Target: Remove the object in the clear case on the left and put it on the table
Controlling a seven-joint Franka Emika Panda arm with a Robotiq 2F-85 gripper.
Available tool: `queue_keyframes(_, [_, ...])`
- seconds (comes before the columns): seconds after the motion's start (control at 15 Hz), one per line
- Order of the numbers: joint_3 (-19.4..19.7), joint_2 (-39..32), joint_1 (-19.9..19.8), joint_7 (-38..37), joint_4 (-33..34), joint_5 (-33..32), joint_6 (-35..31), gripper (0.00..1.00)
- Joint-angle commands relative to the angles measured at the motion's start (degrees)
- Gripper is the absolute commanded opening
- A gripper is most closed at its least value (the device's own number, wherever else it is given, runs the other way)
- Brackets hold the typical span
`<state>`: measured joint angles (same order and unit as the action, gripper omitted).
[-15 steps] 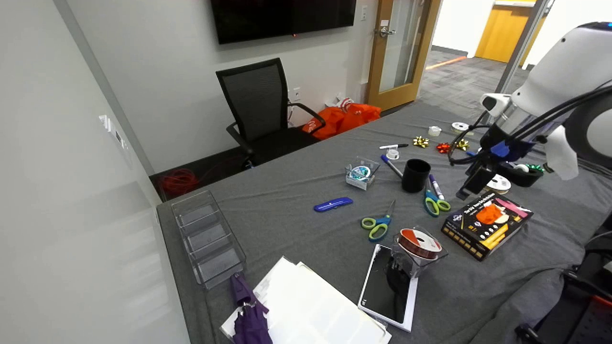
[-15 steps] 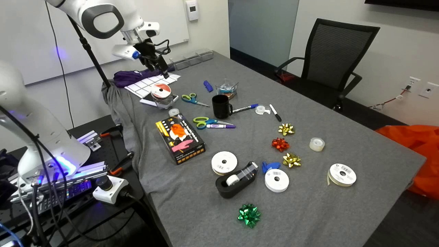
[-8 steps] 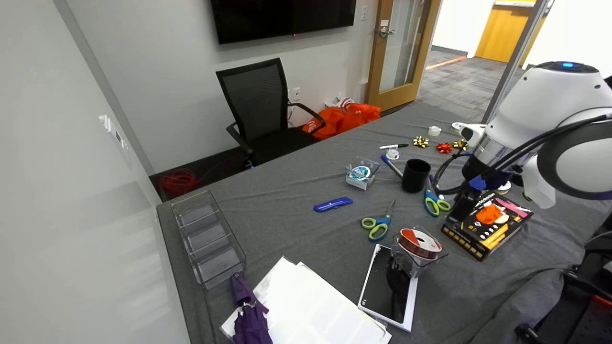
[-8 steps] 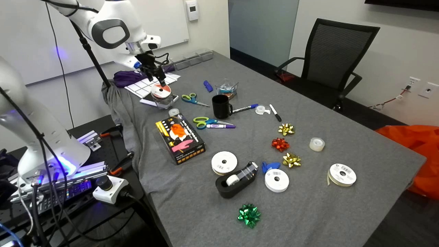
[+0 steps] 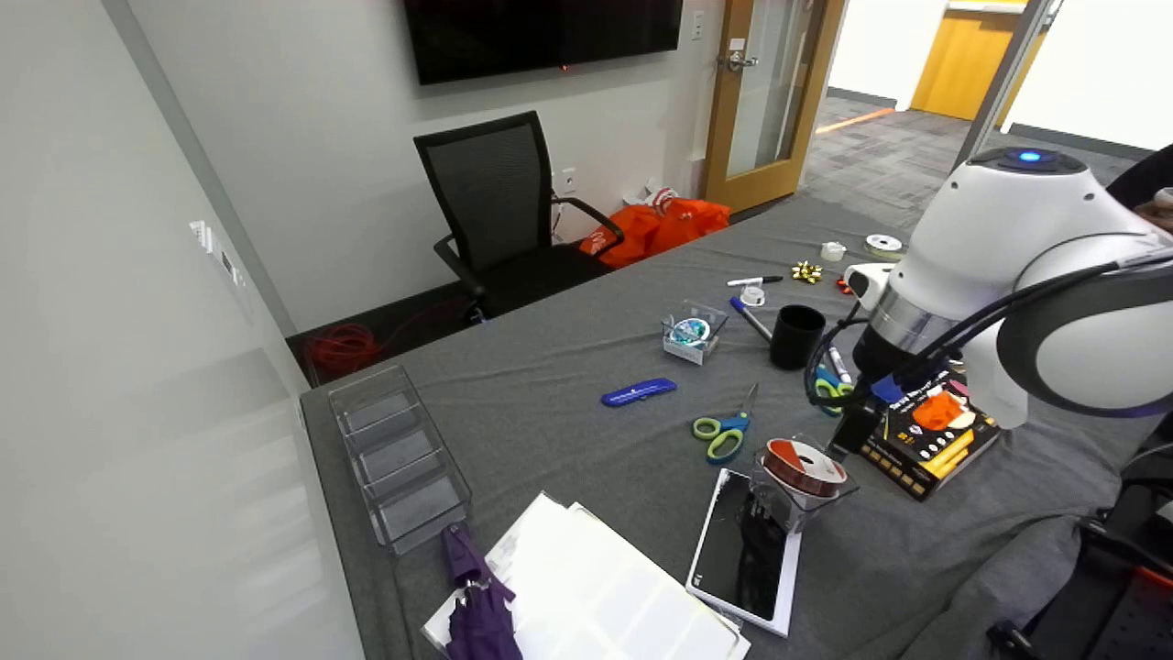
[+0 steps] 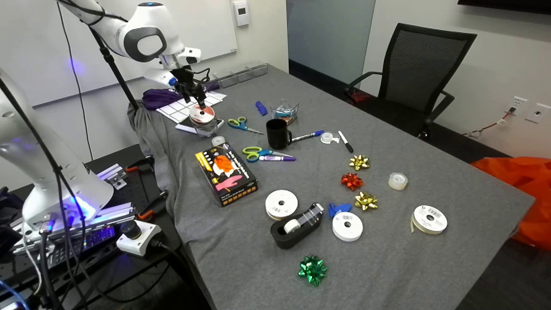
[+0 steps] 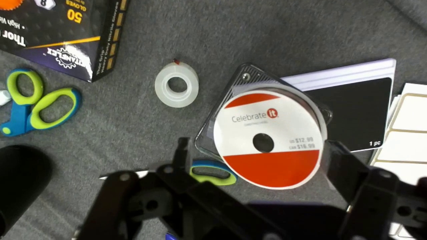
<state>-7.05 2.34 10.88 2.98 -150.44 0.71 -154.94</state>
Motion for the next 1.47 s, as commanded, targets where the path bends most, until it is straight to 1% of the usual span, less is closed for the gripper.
queue_keyframes(0.0, [-0.8,0.0,-0.6,-0.7,0.2,-0.7,0.2,1.0])
queue_keyframes(0.2, [-1.1,-1.5,-0.5,-1.7,1.3,-1.7,0.9,1.0])
queue_keyframes(0.4, [-1.9,-2.3,0.1,-1.4,1.5,-0.9,0.6,1.0])
queue_keyframes(0.73, [-3.5,-5.0,0.7,-1.6,2.4,-0.7,-1.2,1.0])
queue_keyframes(0.93, [-3.9,-6.6,1.0,-2.7,3.2,-1.8,-2.2,1.0])
queue_keyframes(1.33, [-3.5,-11.2,2.0,-7.8,5.1,-8.3,-4.3,1.0])
queue_keyframes(1.4, [-3.1,-11.9,2.5,-9.3,5.2,-10.2,-4.5,1.0])
